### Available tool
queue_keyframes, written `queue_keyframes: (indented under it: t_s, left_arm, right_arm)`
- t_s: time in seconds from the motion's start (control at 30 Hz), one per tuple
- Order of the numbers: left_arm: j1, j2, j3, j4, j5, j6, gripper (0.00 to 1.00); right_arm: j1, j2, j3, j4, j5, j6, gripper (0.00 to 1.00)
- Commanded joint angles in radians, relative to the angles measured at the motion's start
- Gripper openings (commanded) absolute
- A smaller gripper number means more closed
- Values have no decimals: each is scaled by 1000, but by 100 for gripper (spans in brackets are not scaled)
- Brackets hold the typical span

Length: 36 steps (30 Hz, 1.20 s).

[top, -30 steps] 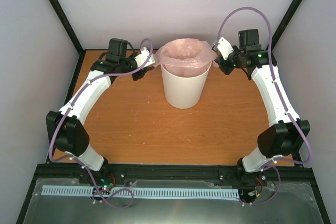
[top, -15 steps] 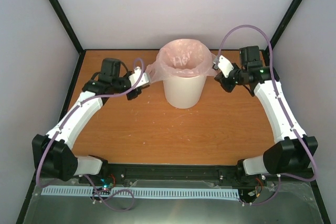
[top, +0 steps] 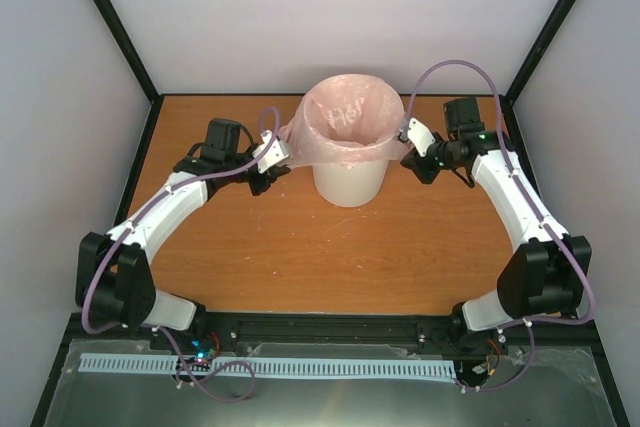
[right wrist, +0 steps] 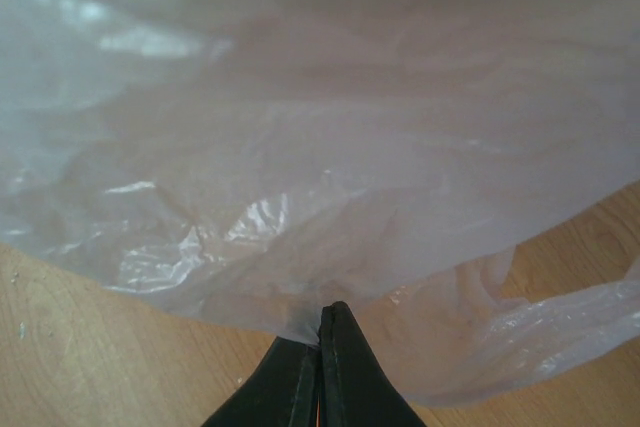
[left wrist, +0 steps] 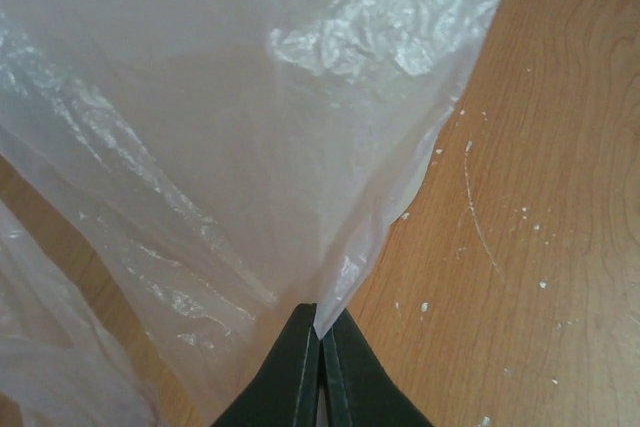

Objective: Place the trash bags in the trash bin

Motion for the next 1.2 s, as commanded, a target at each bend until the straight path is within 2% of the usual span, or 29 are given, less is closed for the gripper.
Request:
queue_keyframes:
  t_s: [0.0, 0.2, 0.3, 0.33, 0.37, 0.43, 0.53, 0.6, 0.63, 0.7, 0.8, 0.9, 1.03, 1.17]
  left_arm:
    - [-3, 62, -9, 95, -4, -55, 1]
    - [-3, 167, 46, 28, -47, -72, 1]
    - [-4, 149, 40, 20, -32, -86, 1]
    - [-4, 134, 35, 22, -27, -93, 4]
    - [-4, 119, 33, 20, -24, -102, 11]
    - [-3, 88, 36, 2, -17, -114, 31]
    - [-2, 24, 43, -30, -7, -116, 47]
    - [-2, -14, 44, -63, -1, -77, 53]
    - [-2, -31, 45, -84, -6, -40, 55]
    - [8, -52, 51, -111, -40, 16, 58]
    - [71, -44, 100, -144, -3, 13, 61]
    - [142, 20, 182, -136, 65, -107, 61]
    - [157, 147, 311, -122, 126, -261, 61]
    - [157, 289, 455, -149, 226, -346, 61]
  right_arm:
    - [4, 33, -36, 64, 3, 44, 3]
    - [4, 51, -77, 70, -17, 107, 3]
    - [3, 27, -104, 65, -10, 106, 3]
    - [2, 18, -106, 60, -4, 105, 3]
    - [2, 8, -103, 53, -3, 105, 3]
    - [-1, -17, -87, 29, -12, 106, 4]
    - [-2, -60, -34, -13, -30, 115, 23]
    - [-2, -64, 31, -64, -55, 127, 41]
    - [-2, -59, 69, -103, -82, 122, 45]
    - [-5, -46, 137, -177, -122, 117, 49]
    - [-21, -41, 183, -191, -155, 118, 50]
    - [-58, -25, 185, -123, -144, 172, 47]
    - [-118, 68, 254, -53, -106, 276, 46]
    - [-134, 175, 335, -55, -69, 236, 61]
